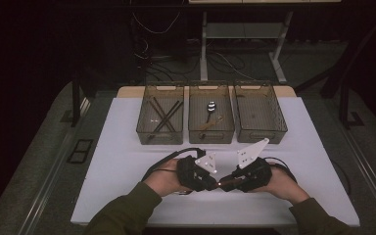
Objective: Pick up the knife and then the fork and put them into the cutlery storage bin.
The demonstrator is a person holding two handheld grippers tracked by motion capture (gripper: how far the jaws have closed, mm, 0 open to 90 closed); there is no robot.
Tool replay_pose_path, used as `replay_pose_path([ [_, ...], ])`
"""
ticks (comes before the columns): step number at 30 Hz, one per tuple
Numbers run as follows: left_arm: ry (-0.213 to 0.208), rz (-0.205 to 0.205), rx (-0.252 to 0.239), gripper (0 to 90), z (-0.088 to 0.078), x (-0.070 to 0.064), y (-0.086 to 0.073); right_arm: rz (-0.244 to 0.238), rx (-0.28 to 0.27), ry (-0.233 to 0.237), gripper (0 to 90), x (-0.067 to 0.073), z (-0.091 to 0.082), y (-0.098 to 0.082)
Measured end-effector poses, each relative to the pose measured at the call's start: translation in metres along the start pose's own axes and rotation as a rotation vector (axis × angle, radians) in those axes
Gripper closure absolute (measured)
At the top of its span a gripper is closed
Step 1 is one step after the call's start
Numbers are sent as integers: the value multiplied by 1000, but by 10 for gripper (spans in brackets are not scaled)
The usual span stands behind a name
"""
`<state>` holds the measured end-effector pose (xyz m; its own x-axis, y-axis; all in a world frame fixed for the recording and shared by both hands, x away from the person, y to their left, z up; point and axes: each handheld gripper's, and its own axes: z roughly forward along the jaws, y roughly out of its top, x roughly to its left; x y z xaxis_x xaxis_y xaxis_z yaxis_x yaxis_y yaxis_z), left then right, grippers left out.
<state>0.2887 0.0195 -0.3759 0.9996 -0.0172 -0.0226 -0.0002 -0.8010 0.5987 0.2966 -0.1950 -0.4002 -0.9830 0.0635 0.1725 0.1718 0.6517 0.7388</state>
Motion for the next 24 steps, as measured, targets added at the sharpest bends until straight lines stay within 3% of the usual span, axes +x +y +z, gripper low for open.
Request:
replay_pose_path([
  [8,-28,-7,-16,763,2,2,-2,37,-3,14,755,0,0,-2],
  [10,-7,4,-37,753,2,3,-4,40,-7,5,755,1,-1,-2],
  [12,10,-11,-63,663,1,3,-7,45,-10,-6,755,1,-3,-2],
  [15,54,-43,-92,517,-4,4,-16,64,-3,-28,755,-1,-5,-5],
  [17,70,-97,-131,450,-9,3,-24,77,-5,-47,755,-3,-7,-7],
  [19,90,-121,-155,443,-14,2,-34,87,-7,-72,755,-5,-10,-9],
  [24,191,-235,-249,349,-27,-1,-68,140,-46,-114,756,-5,-20,-11],
])
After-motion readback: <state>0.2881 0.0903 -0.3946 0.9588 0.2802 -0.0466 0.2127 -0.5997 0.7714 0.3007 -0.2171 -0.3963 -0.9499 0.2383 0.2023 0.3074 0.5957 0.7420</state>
